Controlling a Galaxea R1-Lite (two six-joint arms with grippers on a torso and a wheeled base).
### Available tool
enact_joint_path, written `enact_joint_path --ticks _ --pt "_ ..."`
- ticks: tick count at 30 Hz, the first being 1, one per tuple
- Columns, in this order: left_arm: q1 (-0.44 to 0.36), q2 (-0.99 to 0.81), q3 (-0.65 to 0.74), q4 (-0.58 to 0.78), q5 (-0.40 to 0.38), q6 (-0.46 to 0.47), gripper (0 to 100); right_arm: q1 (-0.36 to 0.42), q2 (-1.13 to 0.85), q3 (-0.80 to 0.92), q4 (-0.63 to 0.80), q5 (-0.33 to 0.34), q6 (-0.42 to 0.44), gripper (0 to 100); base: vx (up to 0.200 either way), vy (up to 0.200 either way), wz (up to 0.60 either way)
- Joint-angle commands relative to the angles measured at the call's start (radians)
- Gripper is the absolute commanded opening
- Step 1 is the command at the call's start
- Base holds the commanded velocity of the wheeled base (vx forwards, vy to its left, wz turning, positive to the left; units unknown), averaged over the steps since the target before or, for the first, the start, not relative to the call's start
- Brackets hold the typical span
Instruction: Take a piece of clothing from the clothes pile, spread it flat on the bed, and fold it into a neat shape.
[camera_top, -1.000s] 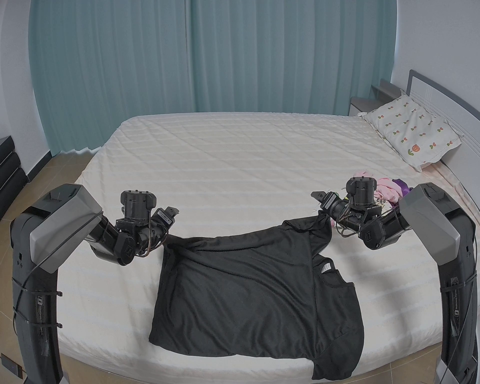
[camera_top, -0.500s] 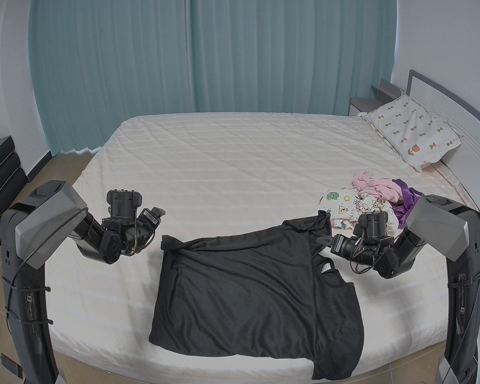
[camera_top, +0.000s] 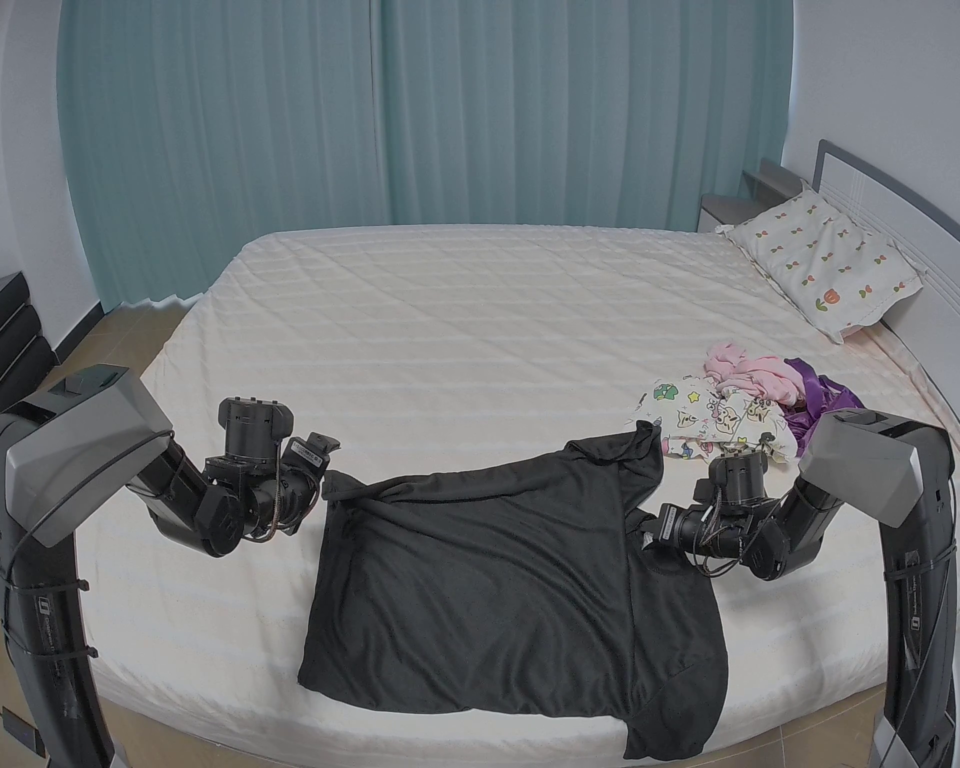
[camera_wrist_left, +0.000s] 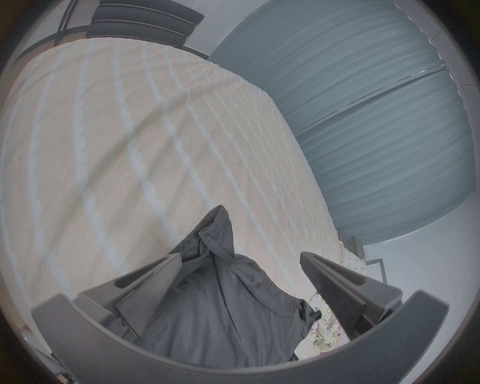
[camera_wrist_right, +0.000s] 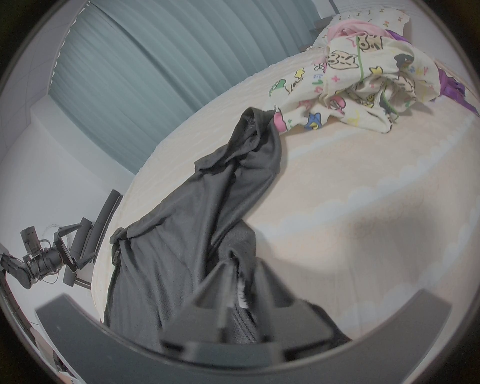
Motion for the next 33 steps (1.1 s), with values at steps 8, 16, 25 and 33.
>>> enact_joint_path --ticks 8,16,25,33 --pt "0.001 0.053 0.000 -0.094 0.008 -0.052 100 -0.106 -0.048 0.046 -0.066 -0.002 0.124 0 0.000 0.000 0.00" --pt "0.002 0.096 -0.016 -0.143 0.002 -0.047 100 -0.188 -0.019 0.069 -0.187 0.004 0.170 0 0.000 0.000 0.00" --pt "0.035 0.134 -0.047 -0.144 -0.001 -0.042 100 -0.238 0.037 -0.006 -0.224 -0.007 0.171 0 0.000 0.000 0.00" --pt "0.039 0.143 -0.053 -0.144 -0.002 -0.041 100 -0.280 0.026 -0.005 -0.207 -0.008 0.171 100 0.000 0.000 0.00"
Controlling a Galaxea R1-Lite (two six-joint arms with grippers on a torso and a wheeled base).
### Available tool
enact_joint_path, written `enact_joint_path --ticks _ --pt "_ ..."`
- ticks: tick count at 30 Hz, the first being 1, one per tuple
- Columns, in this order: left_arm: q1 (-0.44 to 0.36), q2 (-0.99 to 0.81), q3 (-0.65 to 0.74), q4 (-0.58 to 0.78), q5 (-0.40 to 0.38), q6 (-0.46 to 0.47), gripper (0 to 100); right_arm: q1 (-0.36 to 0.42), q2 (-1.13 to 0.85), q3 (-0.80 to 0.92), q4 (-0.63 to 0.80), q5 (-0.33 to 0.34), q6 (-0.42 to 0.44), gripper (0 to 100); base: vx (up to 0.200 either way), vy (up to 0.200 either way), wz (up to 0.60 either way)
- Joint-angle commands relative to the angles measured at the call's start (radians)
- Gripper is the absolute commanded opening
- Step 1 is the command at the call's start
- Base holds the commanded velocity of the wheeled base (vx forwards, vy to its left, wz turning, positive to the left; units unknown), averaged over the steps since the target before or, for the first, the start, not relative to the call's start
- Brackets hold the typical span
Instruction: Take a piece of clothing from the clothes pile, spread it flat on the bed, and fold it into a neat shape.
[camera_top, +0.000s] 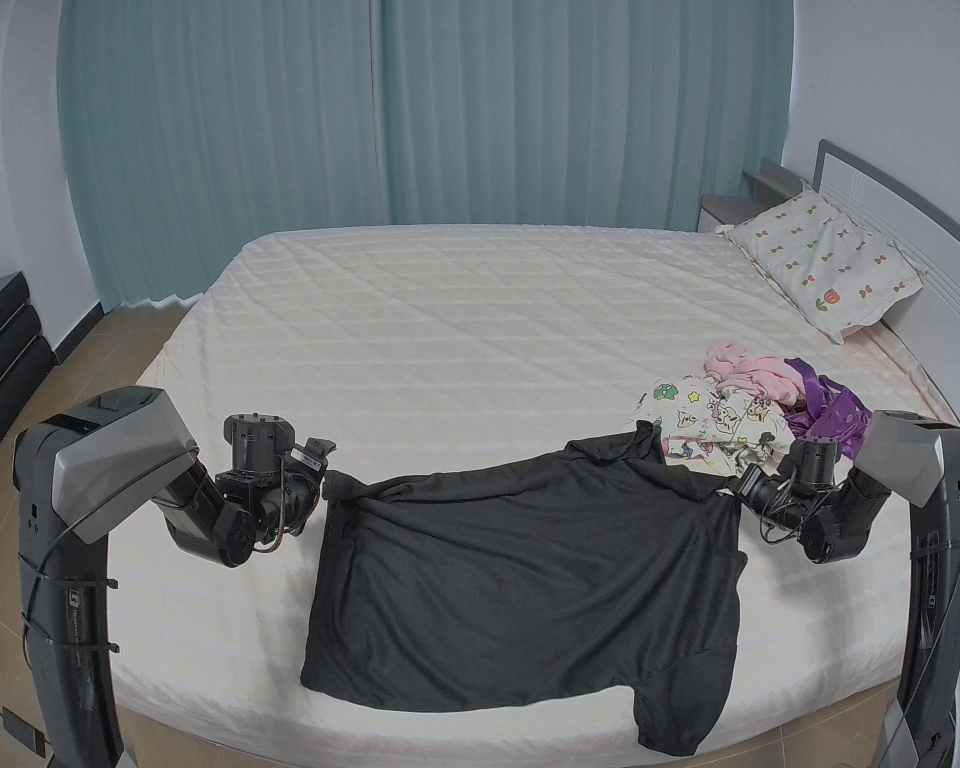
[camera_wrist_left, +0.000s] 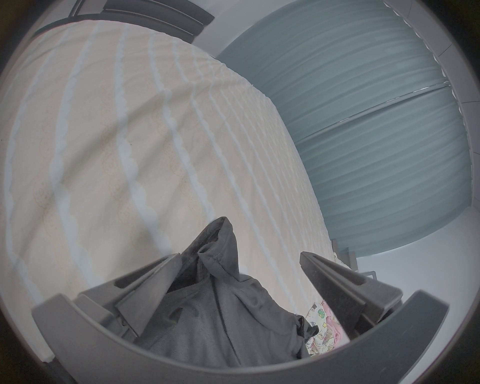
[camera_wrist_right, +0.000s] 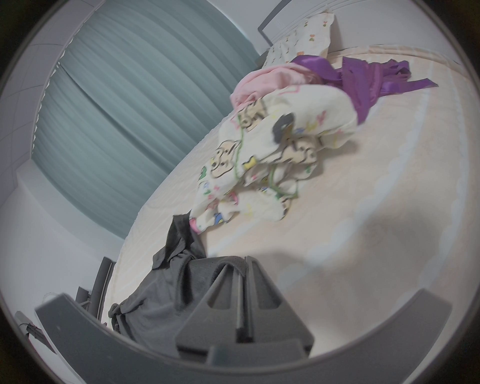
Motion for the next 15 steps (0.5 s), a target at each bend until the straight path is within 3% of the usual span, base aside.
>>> enact_joint_path --ticks 1,15 --pt "0.002 0.011 -0.003 0.000 0.001 -0.001 100 -0.015 0.000 -0.002 0.001 0.000 0.001 100 0.000 0.000 0.00" --pt "0.000 -0.042 0.097 -0.028 -0.001 0.005 100 -0.046 -0.136 0.053 0.046 -0.003 0.001 100 0.000 0.000 0.00"
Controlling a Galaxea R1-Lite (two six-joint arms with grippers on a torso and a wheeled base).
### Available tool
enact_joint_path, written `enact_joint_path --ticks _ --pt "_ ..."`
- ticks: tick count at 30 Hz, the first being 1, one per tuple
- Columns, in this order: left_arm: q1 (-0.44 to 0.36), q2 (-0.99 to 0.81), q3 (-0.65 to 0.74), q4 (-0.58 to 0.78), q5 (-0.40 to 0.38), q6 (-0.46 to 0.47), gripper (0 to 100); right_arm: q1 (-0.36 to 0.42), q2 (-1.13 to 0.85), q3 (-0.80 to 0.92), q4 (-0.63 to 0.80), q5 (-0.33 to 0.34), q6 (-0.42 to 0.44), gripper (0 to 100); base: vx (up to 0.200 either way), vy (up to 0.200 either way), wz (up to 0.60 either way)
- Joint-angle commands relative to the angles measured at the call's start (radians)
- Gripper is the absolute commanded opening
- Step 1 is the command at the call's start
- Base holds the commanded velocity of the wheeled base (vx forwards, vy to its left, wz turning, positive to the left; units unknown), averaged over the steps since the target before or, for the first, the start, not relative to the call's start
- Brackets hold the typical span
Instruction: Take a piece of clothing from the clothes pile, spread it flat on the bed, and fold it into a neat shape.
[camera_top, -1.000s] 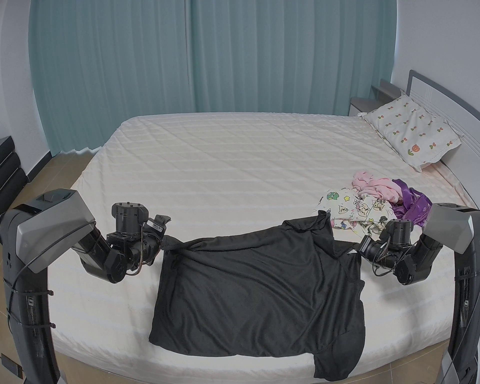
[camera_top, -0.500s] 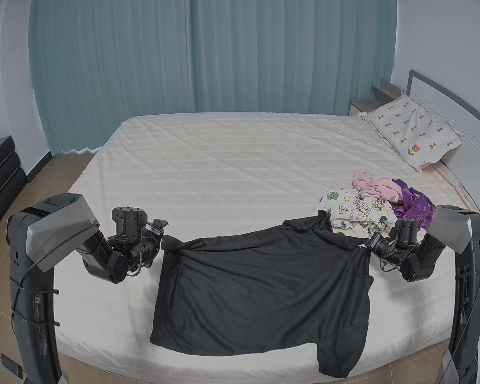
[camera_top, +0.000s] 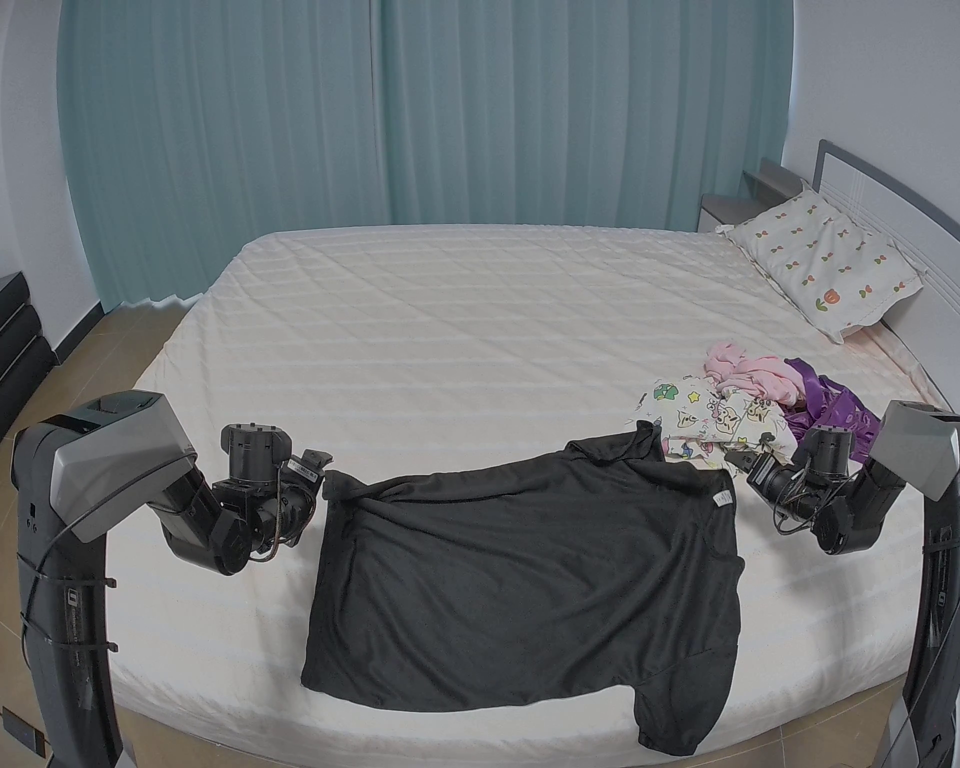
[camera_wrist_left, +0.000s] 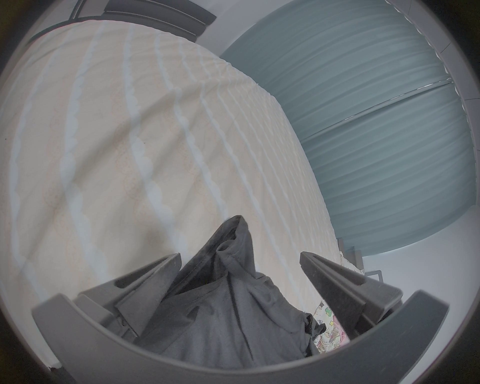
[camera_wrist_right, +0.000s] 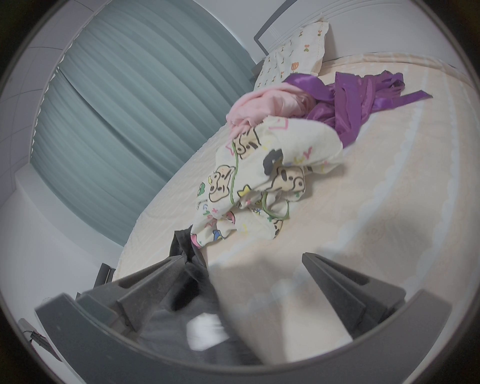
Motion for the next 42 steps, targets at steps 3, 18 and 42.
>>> enact_joint_path --ticks 3,18,42 --pt "-0.009 -0.069 0.111 -0.054 -0.012 -0.002 100 -0.022 -0.118 0.050 0.074 0.000 -0.001 100 0.000 0.000 0.00" --pt "-0.093 -0.198 0.411 -0.134 -0.022 0.002 100 0.064 -0.238 0.491 -0.070 0.029 0.002 100 -0.133 0.000 0.00" --pt "-0.247 -0.058 0.574 -0.247 0.091 0.268 100 0.154 -0.126 0.692 -0.313 0.021 -0.004 100 -0.042 0.000 0.00"
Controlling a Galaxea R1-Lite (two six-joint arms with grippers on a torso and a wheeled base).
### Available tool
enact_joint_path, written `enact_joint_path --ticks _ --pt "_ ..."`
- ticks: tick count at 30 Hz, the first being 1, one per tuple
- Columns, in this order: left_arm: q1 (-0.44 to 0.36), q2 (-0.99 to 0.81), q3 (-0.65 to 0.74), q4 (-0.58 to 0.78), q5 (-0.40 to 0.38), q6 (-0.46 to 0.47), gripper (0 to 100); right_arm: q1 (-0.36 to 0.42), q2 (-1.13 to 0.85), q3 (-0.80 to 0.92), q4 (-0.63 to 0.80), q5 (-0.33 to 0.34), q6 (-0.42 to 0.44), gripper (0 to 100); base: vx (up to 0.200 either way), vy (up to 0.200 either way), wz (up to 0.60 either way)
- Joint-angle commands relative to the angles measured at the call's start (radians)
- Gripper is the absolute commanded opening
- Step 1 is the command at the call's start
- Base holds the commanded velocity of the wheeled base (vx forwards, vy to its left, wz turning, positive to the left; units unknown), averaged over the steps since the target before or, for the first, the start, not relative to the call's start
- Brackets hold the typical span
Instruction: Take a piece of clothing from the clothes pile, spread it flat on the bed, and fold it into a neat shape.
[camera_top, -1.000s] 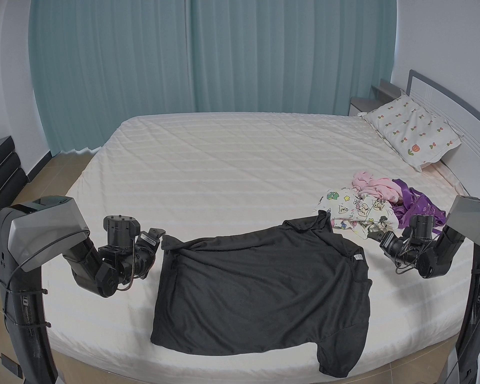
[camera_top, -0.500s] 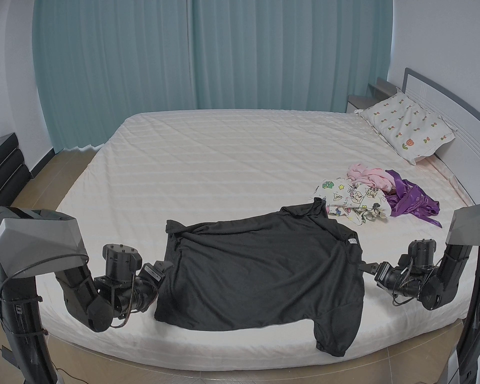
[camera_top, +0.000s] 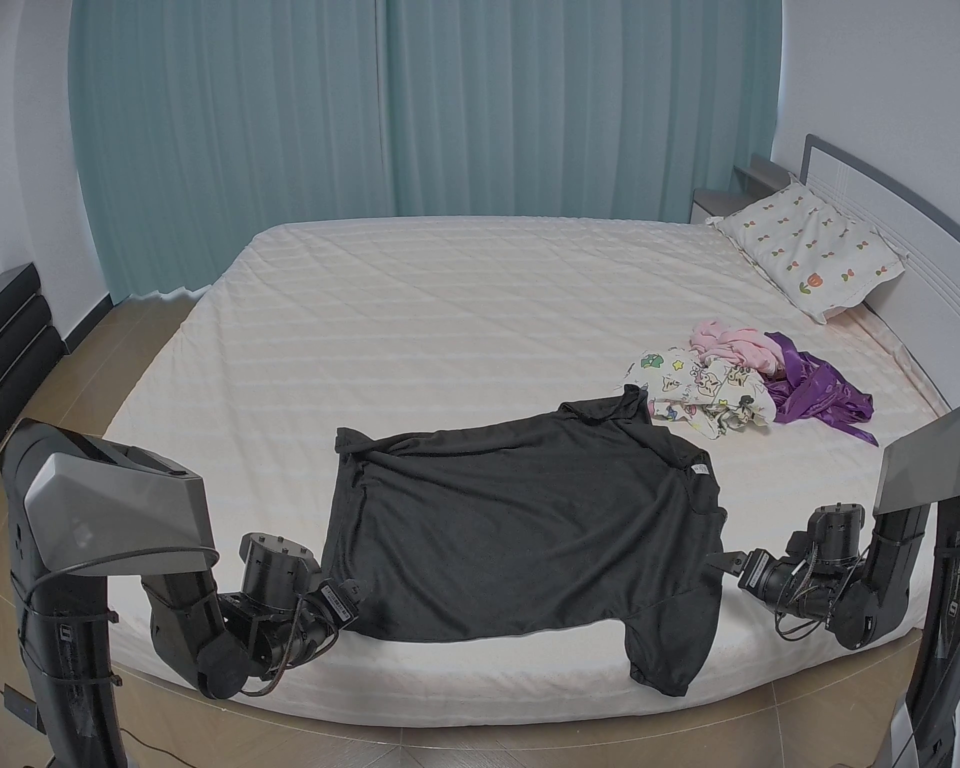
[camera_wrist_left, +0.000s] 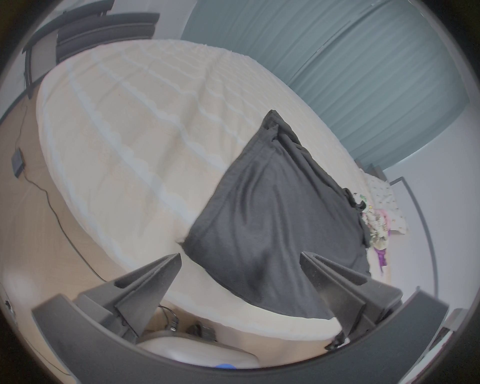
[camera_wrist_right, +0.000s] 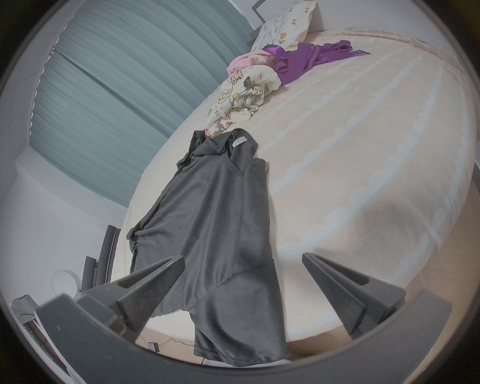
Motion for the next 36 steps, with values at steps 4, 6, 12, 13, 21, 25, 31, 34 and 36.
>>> enact_joint_path --ticks 4,6,12,13,21,25,31,34,36 --pt "-0.027 0.081 -0.024 0.000 0.075 0.038 100 0.031 0.029 0.041 -0.021 -0.002 -0.011 100 0.000 0.000 0.00" --pt "-0.028 0.090 -0.036 0.000 0.083 0.046 100 0.036 0.029 0.045 -0.027 -0.002 -0.012 100 0.000 0.000 0.00" --pt "-0.027 0.161 -0.076 -0.005 0.172 0.142 100 0.070 0.049 0.059 -0.058 -0.009 -0.017 100 0.000 0.000 0.00" --pt "-0.025 0.170 -0.088 -0.005 0.183 0.144 0 0.077 0.059 0.056 -0.059 -0.019 -0.020 100 0.000 0.000 0.00" --pt "-0.008 0.133 -0.064 -0.006 0.186 0.078 0 0.116 0.147 0.051 -0.115 -0.058 -0.081 100 0.000 0.000 0.00" --pt "0.001 0.094 -0.027 -0.005 0.181 0.072 0 0.142 0.184 0.051 -0.179 -0.061 -0.092 100 0.000 0.000 0.00" --pt "0.003 0.092 -0.012 -0.006 0.181 0.072 0 0.157 0.196 0.039 -0.184 -0.065 -0.129 0 0.000 0.000 0.00" --pt "0.004 0.092 -0.012 -0.006 0.180 0.070 0 0.157 0.205 0.033 -0.185 -0.067 -0.130 0 0.000 0.000 0.00" --pt "0.009 0.095 -0.010 -0.006 0.177 0.070 0 0.151 0.196 0.050 -0.187 -0.081 -0.146 0 0.000 0.000 0.00"
